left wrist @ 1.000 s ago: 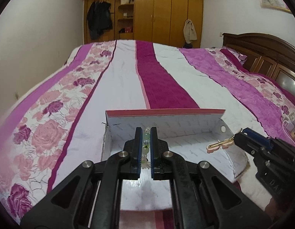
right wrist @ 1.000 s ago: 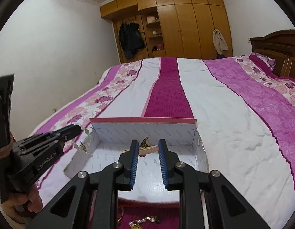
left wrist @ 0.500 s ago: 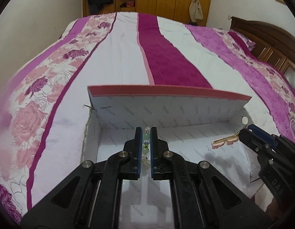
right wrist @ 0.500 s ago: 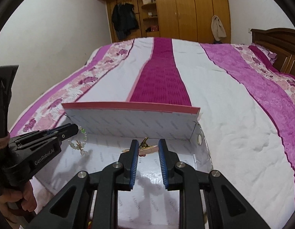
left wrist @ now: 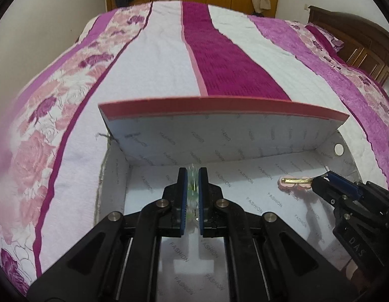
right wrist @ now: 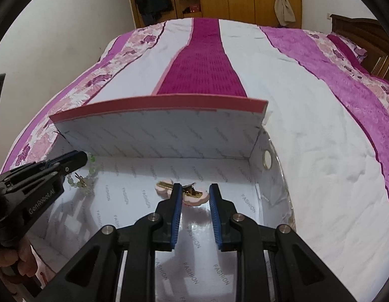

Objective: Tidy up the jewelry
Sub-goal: 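Carry both items into the pink box and open both tools to release them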

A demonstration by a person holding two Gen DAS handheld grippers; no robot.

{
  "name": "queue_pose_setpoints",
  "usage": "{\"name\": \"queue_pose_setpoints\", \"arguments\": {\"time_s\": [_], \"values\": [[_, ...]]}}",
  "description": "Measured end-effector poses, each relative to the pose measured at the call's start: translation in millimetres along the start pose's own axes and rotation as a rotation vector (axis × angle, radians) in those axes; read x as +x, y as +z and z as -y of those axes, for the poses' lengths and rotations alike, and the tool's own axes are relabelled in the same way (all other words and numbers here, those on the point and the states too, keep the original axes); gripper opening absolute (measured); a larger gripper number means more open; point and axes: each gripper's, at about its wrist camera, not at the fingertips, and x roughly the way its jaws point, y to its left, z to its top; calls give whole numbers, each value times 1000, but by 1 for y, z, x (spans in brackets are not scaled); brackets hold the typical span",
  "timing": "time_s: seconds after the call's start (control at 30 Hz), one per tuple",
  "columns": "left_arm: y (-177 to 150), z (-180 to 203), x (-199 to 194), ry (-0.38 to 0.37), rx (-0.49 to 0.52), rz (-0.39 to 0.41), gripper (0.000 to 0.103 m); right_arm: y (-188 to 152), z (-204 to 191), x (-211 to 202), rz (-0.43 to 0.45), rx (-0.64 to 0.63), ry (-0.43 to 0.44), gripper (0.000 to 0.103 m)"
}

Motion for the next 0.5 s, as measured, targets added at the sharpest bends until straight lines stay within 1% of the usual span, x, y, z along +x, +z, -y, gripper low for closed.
{"name": "queue_pose_setpoints", "arguments": {"time_s": [0.1, 0.2, 0.27, 0.33, 0.4, 0.5], "values": [[-2, -4, 4, 2, -27, -19, 0, 1, 1, 2, -17, 3, -14, 25], [-4, -6, 5, 2, -35, -28, 6, 0, 1, 4, -33, -2, -12, 28], [-4, -5, 4, -3, -35, -30, 11, -1, 0, 4, -35, -3, -7, 43], [-4, -4, 1, -6, -32, -25, 13, -2, 0, 3, -35, 1, 5, 47], [-4, -2, -3, -7, -25, -18, 15, -2, -1, 1, -36, 7, 20, 47], [-4, -2, -11, -7, -18, -1, 19, -2, -2, -3, -25, 9, 19, 48]]}}
